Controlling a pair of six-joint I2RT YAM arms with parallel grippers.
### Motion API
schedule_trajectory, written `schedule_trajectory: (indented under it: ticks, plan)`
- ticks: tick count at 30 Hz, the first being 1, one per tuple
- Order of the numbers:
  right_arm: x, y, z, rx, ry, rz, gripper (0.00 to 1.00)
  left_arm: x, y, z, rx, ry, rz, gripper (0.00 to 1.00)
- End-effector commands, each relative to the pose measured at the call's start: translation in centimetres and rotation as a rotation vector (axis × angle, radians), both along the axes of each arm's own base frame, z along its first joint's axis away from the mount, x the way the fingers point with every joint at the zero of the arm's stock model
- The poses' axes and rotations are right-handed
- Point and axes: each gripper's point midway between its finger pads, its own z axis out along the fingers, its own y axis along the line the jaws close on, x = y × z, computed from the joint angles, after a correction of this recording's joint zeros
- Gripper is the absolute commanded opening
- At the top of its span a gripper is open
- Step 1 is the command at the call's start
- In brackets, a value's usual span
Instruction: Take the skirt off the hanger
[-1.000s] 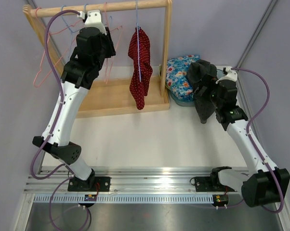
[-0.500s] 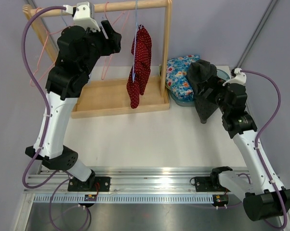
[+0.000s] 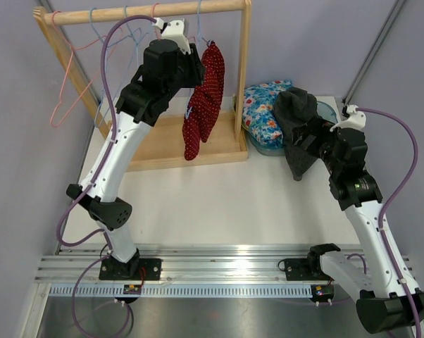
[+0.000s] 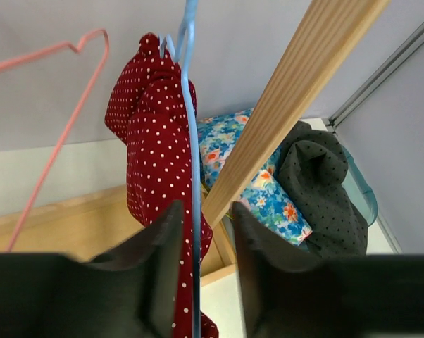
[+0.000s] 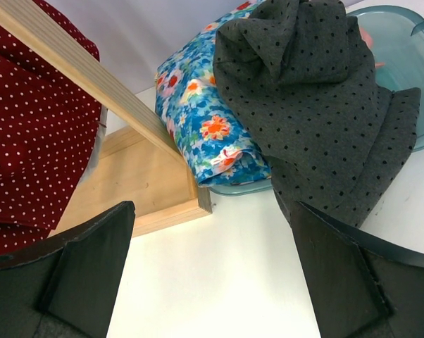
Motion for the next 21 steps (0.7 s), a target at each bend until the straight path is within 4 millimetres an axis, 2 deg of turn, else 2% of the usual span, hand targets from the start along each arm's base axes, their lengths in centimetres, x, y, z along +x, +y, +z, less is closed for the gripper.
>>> schedule_trajectory:
  ticks: [1,3,6,7,8,9,12,13,14,15,16,17,18,19,21]
  plan:
    - [-0.2,-0.4,1.0,-0.023,-0.029,-0.013,0.99,-0.2,0.3,2.6,-0.048,-0.068,0.008,0.24]
    - [-0.1,-0.4,0.9,-0.022,-0.026,-0.014,0.99,-0.1,0.4,2.5,-0.049,-0.069,0.018,0.0]
    - [0.1,0.0,1.3,-0.016,-0.039,0.007,1.0,-0.5,0.6,3.4,-0.055,-0.089,0.015,0.0]
    - [0.0,0.7,1.9,-0.011,-0.058,0.048,0.99,-0.7,0.7,3.7,-0.055,-0.097,0.012,0.0]
    - [0.0,1.3,2.7,-0.013,-0.083,0.087,0.99,-1.0,0.8,4.6,-0.065,-0.115,0.007,0.0]
    - [-0.2,3.0,4.0,0.003,-0.131,0.179,0.99,-1.3,0.8,5.2,-0.071,-0.126,-0.001,0.0]
    - [-0.3,5.1,7.1,0.034,-0.214,0.269,0.99,-2.6,1.2,7.6,-0.098,-0.167,-0.017,0.0]
    - [0.1,5.8,7.3,0.039,-0.214,0.285,1.0,-3.0,1.3,8.2,-0.111,-0.176,-0.023,0.0]
    - [0.1,6.6,8.7,0.032,-0.242,0.311,0.99,-3.8,1.6,9.2,-0.126,-0.196,-0.031,0.0]
    - [-0.1,8.4,9.3,0.028,-0.255,0.353,0.99,-4.1,1.6,9.6,-0.136,-0.203,-0.039,0.0]
    - [0.5,9.9,8.9,0.016,-0.237,0.382,0.99,-4.6,1.8,10.2,-0.148,-0.214,-0.042,0.0]
    - [0.5,11.0,10.4,0.007,-0.267,0.401,1.0,-5.2,2.0,10.9,-0.157,-0.228,-0.047,0.0]
    - [-0.1,13.4,10.7,-0.024,-0.278,0.445,1.0,-5.5,2.1,11.1,-0.16,-0.233,-0.049,0.0]
    - [0.5,15.0,10.2,-0.043,-0.264,0.47,0.99,-5.6,2.2,11.2,-0.161,-0.235,-0.047,0.0]
    - [0.5,16.9,11.7,-0.054,-0.302,0.483,0.99,-6.0,2.6,11.5,-0.162,-0.24,-0.041,0.0]
